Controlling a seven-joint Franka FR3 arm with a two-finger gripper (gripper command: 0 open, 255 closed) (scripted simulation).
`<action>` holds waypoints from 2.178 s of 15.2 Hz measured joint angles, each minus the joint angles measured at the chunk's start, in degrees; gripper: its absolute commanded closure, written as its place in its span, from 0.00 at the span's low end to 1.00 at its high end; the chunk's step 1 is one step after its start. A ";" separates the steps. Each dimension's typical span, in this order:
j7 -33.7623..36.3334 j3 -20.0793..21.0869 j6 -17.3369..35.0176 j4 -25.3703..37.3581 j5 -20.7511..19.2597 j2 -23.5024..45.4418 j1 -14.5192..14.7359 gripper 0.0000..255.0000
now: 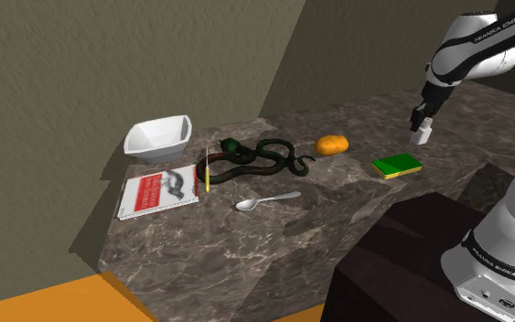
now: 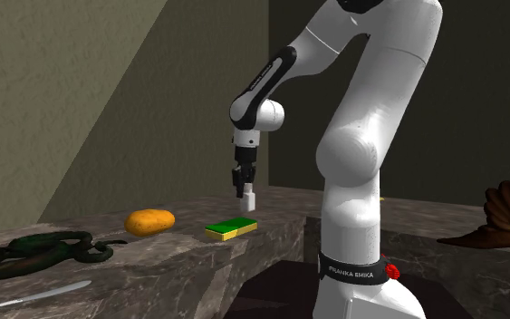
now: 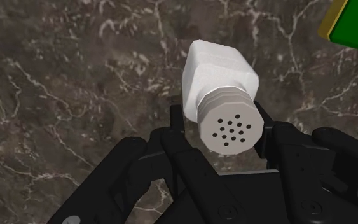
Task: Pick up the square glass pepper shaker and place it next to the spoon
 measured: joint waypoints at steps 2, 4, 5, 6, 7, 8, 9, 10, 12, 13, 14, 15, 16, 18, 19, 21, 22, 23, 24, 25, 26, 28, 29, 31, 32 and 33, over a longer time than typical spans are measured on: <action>0.15 0.47 -1.91 0.68 -0.22 -1.26 -0.29 1.00; 0.44 1.05 -3.78 1.50 -0.27 -2.33 -0.39 1.00; 0.48 1.27 -4.66 1.89 -0.31 -2.84 -0.48 1.00; 0.51 1.45 -5.49 2.41 -0.25 -3.15 -0.47 1.00; 0.57 1.68 -6.38 2.97 -0.18 -3.50 -0.45 1.00; 0.58 1.86 -7.23 3.46 -0.15 -3.86 -0.48 1.00; 0.69 2.18 -8.31 3.96 -0.15 -4.46 -0.54 1.00; 0.89 2.53 -9.21 4.35 -0.13 -4.95 -0.55 1.00; 0.96 2.98 -11.02 5.24 -0.13 -5.89 -0.68 1.00; 0.98 3.20 -11.97 5.76 -0.11 -6.33 -0.73 1.00; 0.96 3.33 -12.65 6.21 -0.05 -6.56 -0.74 1.00; 0.96 3.56 -13.66 7.00 0.09 -6.81 -0.68 1.00; 0.95 3.71 -14.40 7.64 0.21 -6.91 -0.61 1.00; 0.97 4.16 -16.28 8.68 0.26 -7.76 -0.71 1.00; 0.93 4.32 -17.15 9.26 0.32 -8.06 -0.74 1.00; 1.03 4.76 -18.76 10.55 0.57 -8.36 -0.60 1.00; 1.09 4.96 -19.43 11.01 0.64 -8.57 -0.58 1.00; 1.10 5.19 -20.38 11.59 0.69 -8.93 -0.61 1.00; 1.01 5.29 -21.15 12.29 0.78 -9.01 -0.59 1.00; 0.98 5.44 -21.96 13.02 0.90 -9.10 -0.53 1.00; 0.94 5.57 -22.65 13.47 0.92 -9.34 -0.56 1.00; 1.68 6.38 -23.55 14.06 1.26 -9.54 -0.26 1.00; 2.63 7.20 -23.66 13.80 1.49 -9.78 0.02 1.00; 5.06 9.26 -23.88 13.39 2.24 -10.07 0.85 1.00; 6.80 10.82 -24.21 12.33 2.48 -11.20 1.15 1.00; 8.22 12.03 -24.43 12.21 2.95 -11.39 1.65 1.00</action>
